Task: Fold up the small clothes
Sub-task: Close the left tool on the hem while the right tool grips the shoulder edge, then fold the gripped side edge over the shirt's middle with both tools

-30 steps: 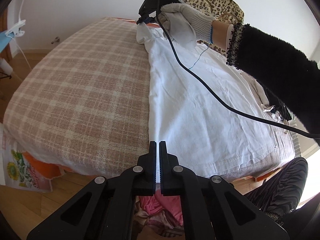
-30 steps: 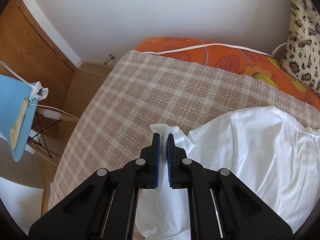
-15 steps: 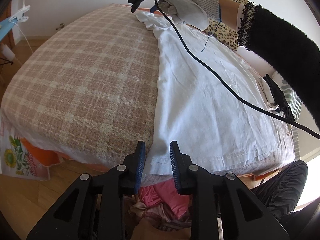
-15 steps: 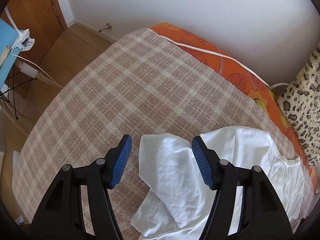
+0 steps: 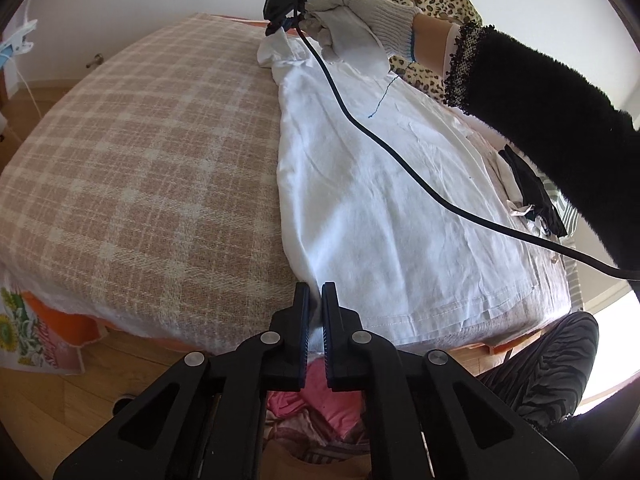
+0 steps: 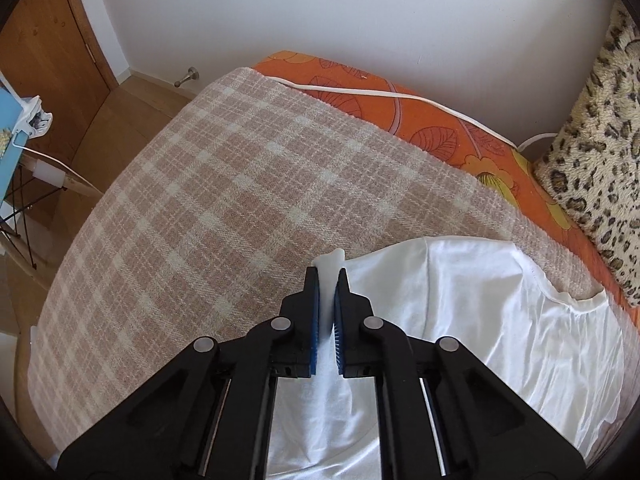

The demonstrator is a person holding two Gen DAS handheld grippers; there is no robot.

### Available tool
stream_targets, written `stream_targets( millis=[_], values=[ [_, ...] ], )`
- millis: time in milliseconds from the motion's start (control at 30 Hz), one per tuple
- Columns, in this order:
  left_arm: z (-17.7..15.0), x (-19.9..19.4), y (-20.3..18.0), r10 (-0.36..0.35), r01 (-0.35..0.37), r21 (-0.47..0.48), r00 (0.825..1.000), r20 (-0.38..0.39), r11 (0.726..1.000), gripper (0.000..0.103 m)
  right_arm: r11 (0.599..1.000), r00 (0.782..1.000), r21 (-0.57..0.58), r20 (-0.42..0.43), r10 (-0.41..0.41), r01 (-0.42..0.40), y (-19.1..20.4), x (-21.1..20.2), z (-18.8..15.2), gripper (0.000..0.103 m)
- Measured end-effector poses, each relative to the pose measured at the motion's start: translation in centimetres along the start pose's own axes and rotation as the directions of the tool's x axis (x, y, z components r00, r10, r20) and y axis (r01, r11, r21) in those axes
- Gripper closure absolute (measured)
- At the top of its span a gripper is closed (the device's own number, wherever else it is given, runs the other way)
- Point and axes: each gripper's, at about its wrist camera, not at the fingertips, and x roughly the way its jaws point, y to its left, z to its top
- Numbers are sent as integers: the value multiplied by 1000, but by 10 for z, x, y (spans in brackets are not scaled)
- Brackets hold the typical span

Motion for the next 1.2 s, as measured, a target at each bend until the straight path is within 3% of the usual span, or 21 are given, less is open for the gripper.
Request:
stream_targets(
  millis=[433,667,1200],
  values=[
    [8,-4,-32,-58,55,78,998,36,995,100,993,992,102,121,43,-55,-56,-59,-7,96],
    [9,-2,-65,-99,91,186,994,36,978,100,983,986,176,165,31,-60,-106,-81,-30,96],
    [-1,35,-116,-120,136,320,990,-69,937,100,952,990,304,119,-82,42,-190,-72,-84,96]
  ],
)
